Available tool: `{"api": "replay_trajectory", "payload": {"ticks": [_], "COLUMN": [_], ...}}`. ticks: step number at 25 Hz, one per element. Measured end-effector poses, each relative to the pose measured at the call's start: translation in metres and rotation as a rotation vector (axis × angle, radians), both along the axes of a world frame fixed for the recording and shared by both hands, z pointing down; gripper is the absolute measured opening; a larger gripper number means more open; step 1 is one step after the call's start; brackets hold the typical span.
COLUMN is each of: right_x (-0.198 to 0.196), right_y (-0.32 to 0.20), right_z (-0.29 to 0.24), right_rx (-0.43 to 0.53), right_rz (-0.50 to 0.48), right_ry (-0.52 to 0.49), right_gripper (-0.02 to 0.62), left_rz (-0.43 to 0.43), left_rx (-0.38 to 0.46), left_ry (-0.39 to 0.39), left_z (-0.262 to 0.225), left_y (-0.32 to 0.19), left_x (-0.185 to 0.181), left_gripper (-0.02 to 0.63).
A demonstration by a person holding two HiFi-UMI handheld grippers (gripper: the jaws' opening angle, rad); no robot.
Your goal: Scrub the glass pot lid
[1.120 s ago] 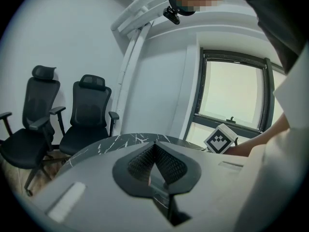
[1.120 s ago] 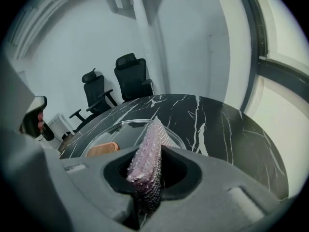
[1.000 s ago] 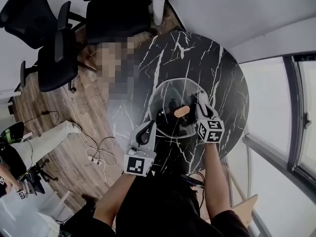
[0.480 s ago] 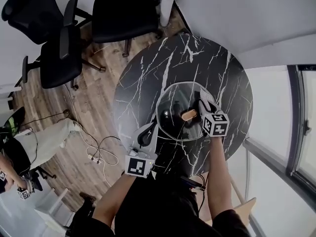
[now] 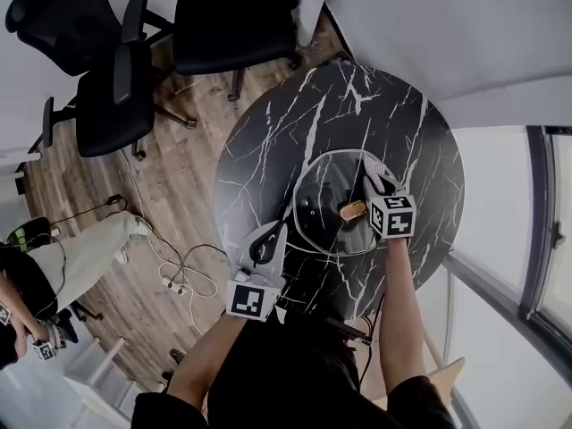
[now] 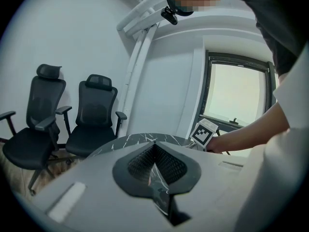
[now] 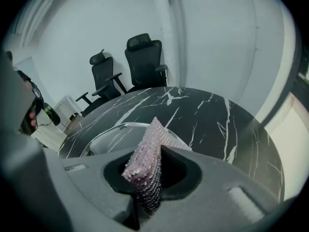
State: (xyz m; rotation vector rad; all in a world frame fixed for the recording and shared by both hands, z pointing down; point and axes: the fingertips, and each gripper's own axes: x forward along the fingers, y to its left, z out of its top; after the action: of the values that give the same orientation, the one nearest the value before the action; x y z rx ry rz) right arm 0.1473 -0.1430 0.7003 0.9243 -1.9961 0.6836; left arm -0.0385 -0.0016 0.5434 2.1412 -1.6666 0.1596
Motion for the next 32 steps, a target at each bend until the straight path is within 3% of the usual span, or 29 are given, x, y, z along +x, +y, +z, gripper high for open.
{"api": "replay_trajectory", "payload": {"ticks": [14, 23, 32], "right_x": [-0.055, -0.096, -0.12], "right_y": [0.008, 0.021, 0.035], "right_z": [0.001, 0.007, 0.009], "right_rx": [-0.015, 0.014, -0.041], "right_rz": [-0.121, -0.265, -0.31], "right_ry": [0.047, 0.152, 0.167], "right_gripper": [0.072, 0.072, 0.072], "left_rz": [-0.006, -0.016, -0.037], "left_rx": [0.006, -0.007, -0.004], "left_ry": [0.005, 0.012, 0.013], "left_z": [-0.001, 0.001, 0.001], "left_y": [0.002, 0.01, 0.018], "left_x": [-0.028, -0.053, -0.079], "left_gripper": [0.002, 0.002, 0.002]}}
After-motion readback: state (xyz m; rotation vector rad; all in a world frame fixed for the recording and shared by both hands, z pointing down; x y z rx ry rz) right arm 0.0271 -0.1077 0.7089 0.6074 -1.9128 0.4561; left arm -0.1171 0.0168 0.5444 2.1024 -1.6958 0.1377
